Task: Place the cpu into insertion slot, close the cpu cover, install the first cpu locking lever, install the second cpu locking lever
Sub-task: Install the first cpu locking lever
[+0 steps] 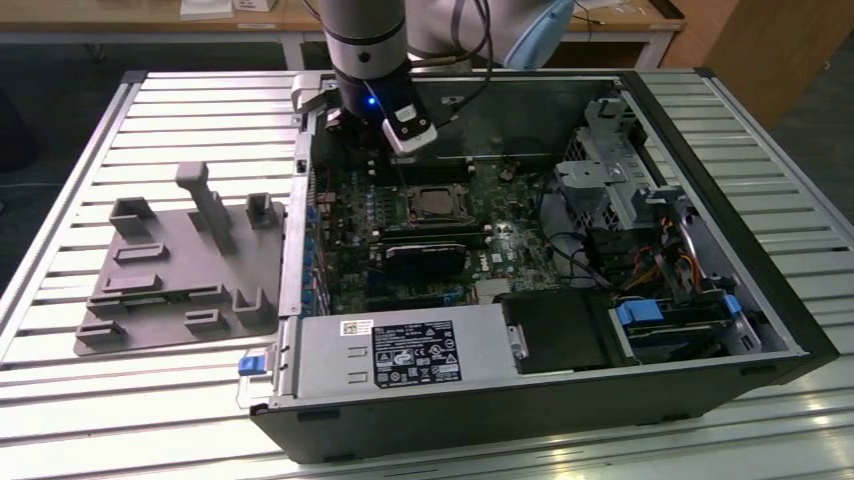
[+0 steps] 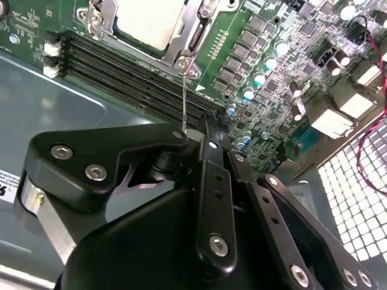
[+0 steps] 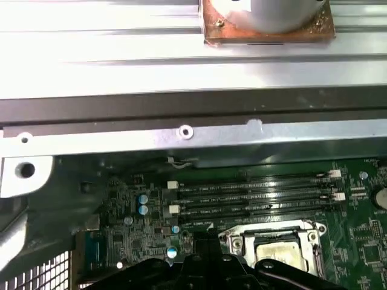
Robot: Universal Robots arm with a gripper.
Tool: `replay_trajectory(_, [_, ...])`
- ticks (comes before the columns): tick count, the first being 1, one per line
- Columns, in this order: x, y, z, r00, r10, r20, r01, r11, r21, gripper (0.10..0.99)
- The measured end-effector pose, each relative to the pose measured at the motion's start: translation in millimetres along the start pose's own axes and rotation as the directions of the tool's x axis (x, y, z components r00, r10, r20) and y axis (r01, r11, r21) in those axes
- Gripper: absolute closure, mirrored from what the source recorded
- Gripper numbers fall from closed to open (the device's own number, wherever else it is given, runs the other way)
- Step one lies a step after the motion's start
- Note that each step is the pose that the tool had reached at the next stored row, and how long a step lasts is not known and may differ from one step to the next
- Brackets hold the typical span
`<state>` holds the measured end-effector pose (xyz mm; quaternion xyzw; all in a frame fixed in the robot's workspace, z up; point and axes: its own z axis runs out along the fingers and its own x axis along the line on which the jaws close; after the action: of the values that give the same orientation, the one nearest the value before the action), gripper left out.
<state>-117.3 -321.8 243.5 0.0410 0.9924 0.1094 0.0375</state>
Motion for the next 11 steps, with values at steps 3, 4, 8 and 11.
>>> replay_trajectory(3, [-1.0,0.0,0.1,1.0,0.0,0.0,0.0,1.0,-0.001,0.98])
replay_trajectory(4, [-2.2,0.1,0.2,1.0,0.0,-0.0001,0.0,1.0,-0.001,0.98])
replay_trajectory(8, [-10.9,0.7,0.9,1.0,0.0,-0.0001,0.0,1.0,0.0,0.98])
replay_trajectory(11, [-18.9,1.3,1.6,1.0,0.0,-0.0002,0.0,1.0,0.0,0.98])
